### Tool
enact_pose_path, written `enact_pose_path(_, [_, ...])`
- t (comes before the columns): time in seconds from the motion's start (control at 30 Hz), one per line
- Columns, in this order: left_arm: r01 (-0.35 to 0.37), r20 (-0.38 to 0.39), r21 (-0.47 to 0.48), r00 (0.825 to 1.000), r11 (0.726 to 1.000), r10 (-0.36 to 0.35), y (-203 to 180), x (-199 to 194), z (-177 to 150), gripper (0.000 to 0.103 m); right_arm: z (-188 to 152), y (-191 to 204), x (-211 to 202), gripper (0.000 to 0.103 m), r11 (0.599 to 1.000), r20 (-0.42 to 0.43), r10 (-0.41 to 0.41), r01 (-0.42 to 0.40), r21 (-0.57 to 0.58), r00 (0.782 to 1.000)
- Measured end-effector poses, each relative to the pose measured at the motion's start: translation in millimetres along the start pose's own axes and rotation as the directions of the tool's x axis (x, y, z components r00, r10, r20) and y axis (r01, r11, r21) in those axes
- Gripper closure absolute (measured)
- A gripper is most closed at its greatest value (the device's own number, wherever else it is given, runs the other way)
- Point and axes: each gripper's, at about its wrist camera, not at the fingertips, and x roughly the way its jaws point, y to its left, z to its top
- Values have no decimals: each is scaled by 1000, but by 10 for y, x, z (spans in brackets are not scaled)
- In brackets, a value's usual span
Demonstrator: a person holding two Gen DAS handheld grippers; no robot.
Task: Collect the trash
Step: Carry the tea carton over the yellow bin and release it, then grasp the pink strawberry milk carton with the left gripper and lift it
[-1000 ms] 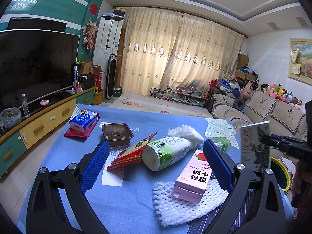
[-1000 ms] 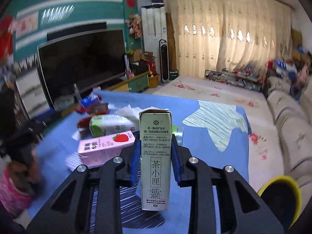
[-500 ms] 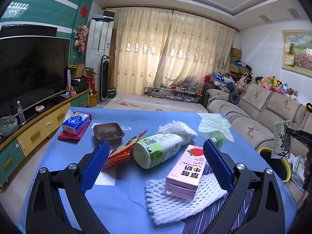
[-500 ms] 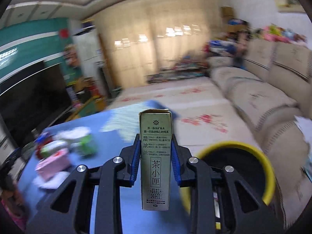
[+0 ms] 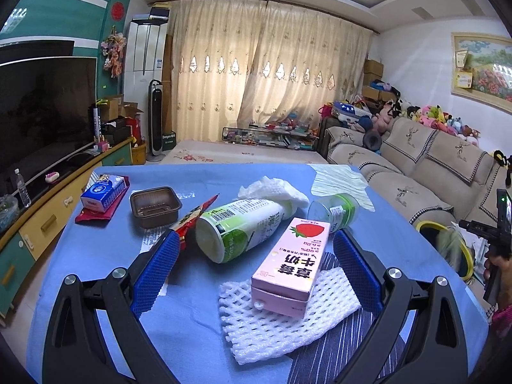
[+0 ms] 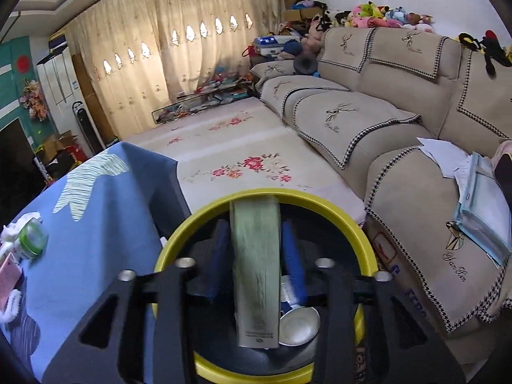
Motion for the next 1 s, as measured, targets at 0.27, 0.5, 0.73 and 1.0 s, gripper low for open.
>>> enact_pose_path(0.27, [83, -88, 9, 993, 996, -82, -89, 168, -27, 8, -51, 123, -40, 46, 1000, 17, 11, -11, -30, 1000])
enact_pose_path(0.5, [154, -246, 32, 959, 987, -142, -237, 467, 21, 8, -100, 84, -82, 44, 999, 7, 38, -37, -33, 999])
enact_pose_path(0.73, [176, -324, 56, 934, 983, -148, -302, 834, 175, 10, -143, 33, -93, 42, 999, -5, 44, -44, -24, 999])
enact_pose_path(1.0, [184, -409, 98, 904, 978, -129, -423, 1175, 214, 18, -187, 43, -55, 41, 998, -18, 58, -58, -24, 998])
